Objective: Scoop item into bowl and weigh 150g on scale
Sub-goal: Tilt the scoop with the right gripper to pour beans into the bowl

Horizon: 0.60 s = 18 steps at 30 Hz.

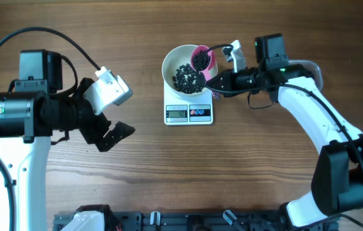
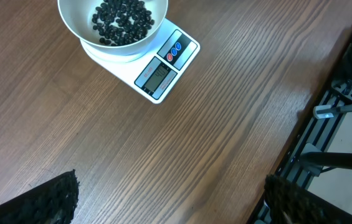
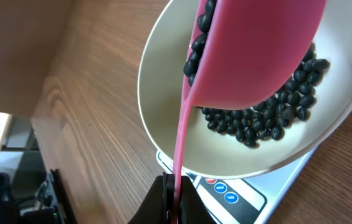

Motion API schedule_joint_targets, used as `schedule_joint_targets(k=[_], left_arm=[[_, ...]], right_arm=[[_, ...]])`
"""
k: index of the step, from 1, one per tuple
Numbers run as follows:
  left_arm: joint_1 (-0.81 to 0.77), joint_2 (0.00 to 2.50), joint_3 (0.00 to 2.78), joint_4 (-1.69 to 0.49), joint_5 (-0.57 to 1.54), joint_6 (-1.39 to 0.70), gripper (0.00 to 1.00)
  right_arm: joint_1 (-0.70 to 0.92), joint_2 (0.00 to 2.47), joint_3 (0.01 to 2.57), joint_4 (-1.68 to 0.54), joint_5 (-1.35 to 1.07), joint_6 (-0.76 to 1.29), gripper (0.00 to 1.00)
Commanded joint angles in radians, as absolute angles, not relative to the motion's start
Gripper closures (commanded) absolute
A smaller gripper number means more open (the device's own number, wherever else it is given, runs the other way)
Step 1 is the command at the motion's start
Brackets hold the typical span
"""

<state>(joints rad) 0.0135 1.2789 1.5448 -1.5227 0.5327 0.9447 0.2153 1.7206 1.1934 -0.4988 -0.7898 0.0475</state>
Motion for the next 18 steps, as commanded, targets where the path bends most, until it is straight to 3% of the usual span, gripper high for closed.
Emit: schedule_joint_targets(k=[1, 18], left_arm=[[0.019, 1.267, 1.559, -1.524, 0.540, 0.954, 0.00], [0.019, 1.267, 1.559, -1.524, 0.540, 0.954, 0.00]], right_arm=[[0.240, 1.697, 1.206, -0.516, -0.665, 0.024, 0.96], [0.279, 1.633, 1.247, -0.590, -0.505, -0.027, 0.96]])
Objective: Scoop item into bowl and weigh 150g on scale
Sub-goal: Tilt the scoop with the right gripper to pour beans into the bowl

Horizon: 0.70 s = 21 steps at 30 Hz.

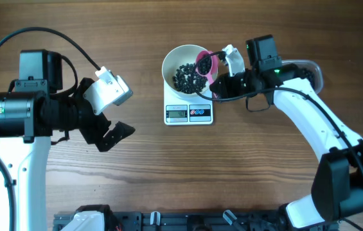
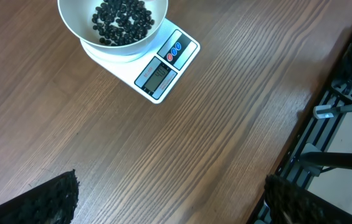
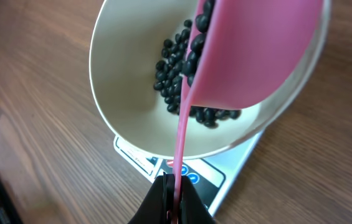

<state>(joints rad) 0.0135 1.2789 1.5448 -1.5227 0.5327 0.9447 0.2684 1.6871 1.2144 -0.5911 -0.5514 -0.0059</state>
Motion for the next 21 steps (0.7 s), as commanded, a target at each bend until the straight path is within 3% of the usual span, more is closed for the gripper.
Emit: schedule_joint_targets(k=[1, 21], left_arm=[[0.019, 1.267, 1.559, -1.524, 0.540, 0.954, 0.00], [0.019, 1.267, 1.559, -1.524, 0.540, 0.954, 0.00]], right_arm=[[0.282, 1.627, 1.247, -0.590, -0.500, -0.026, 0.96], [0.474, 1.608, 1.259, -0.641, -0.018, -0.197, 0.96]])
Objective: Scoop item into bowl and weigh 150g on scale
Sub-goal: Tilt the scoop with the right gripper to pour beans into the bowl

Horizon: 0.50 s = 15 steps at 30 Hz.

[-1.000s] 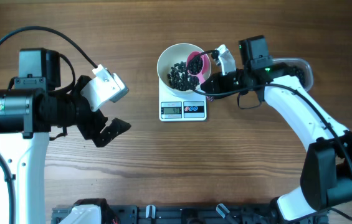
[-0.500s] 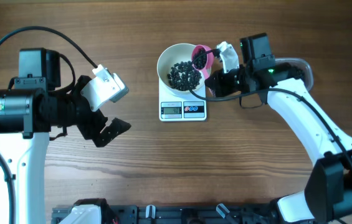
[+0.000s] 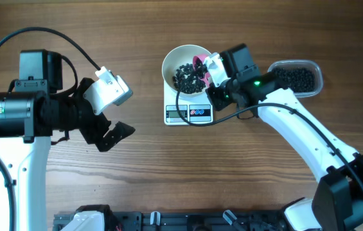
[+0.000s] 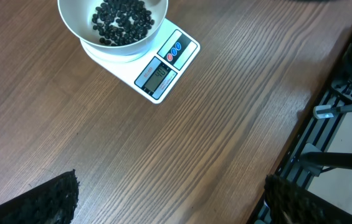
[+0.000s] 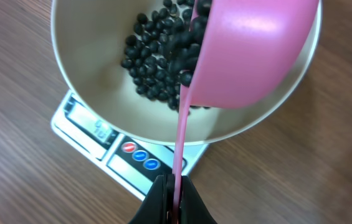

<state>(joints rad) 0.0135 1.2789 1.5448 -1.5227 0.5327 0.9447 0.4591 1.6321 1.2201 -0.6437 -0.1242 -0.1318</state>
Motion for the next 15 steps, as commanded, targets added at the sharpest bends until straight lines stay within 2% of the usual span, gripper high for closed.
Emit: schedule_joint_targets(k=[1, 15], left_arm=[[0.019, 1.267, 1.559, -1.524, 0.540, 0.954, 0.00], [0.019, 1.267, 1.559, -1.524, 0.540, 0.954, 0.00]], right_arm=[[0.478, 1.608, 1.262, -0.643, -0.001, -0.214, 0.96], [0.480, 1.608, 1.263, -0.632, 0.082, -0.341, 0.96]])
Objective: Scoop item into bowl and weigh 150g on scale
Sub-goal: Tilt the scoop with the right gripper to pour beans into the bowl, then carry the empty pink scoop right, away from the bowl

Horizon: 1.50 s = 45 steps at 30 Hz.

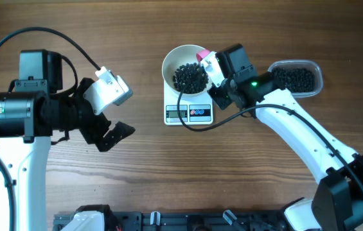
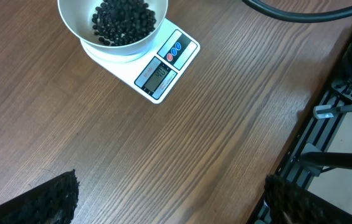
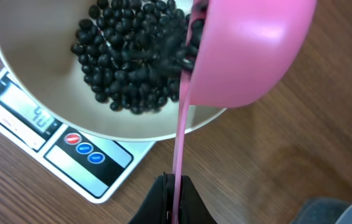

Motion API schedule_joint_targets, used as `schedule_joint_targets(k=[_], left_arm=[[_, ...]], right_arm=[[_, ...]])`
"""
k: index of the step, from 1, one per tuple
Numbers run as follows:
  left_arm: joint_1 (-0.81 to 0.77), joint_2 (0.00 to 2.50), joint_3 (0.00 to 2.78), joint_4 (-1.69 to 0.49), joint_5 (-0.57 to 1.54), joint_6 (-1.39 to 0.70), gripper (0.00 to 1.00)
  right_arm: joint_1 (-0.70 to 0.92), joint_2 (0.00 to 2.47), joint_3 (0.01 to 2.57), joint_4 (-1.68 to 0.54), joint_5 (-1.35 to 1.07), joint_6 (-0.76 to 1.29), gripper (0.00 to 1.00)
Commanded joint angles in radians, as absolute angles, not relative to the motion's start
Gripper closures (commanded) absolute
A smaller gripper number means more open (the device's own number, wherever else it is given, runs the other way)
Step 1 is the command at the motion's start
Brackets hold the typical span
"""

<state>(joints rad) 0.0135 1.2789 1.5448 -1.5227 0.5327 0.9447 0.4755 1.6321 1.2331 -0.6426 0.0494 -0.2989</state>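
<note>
A white bowl holding black beans sits on a white digital scale. My right gripper is shut on the thin handle of a pink scoop, tipped on its side over the bowl's right rim, with beans spilling from its mouth into the bowl. The scale's display is lit. In the overhead view the scoop barely shows beside my right wrist. My left gripper is open over bare table, well away from the scale.
A dark tray of black beans lies at the right, behind my right arm. A black rail runs along the table's front edge. Wooden tabletop surrounds the scale.
The scoop has tipped further and shifted toward the bowl's right rim. More beans lie in the bowl, heaped higher. My left arm has not moved.
The right gripper held the bean-filled pink scoop tilted over the bowl's right side, reaching from the right. At each later moment the arm stood nearer the scale and the scoop was turned further. By now the bowl's bean pile has grown.
</note>
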Motion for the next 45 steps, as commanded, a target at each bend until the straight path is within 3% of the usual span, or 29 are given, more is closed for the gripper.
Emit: schedule_joint_targets(k=[1, 20, 34, 45], left_arm=[[0.019, 1.267, 1.559, -1.524, 0.540, 0.954, 0.00], [0.019, 1.267, 1.559, -1.524, 0.540, 0.954, 0.00], [0.019, 1.267, 1.559, -1.524, 0.540, 0.954, 0.00], [0.019, 1.267, 1.559, -1.524, 0.540, 0.954, 0.00]], right_arm=[[0.480, 1.608, 1.264, -0.627, 0.082, -0.341, 0.96], [0.514, 1.608, 1.264, -0.581, 0.159, -0.440, 0.96], [0.488, 1.608, 1.264, -0.456, -0.048, -0.252, 0.96], [0.359, 1.534, 1.264, -0.458, -0.187, -0.056, 0.96]])
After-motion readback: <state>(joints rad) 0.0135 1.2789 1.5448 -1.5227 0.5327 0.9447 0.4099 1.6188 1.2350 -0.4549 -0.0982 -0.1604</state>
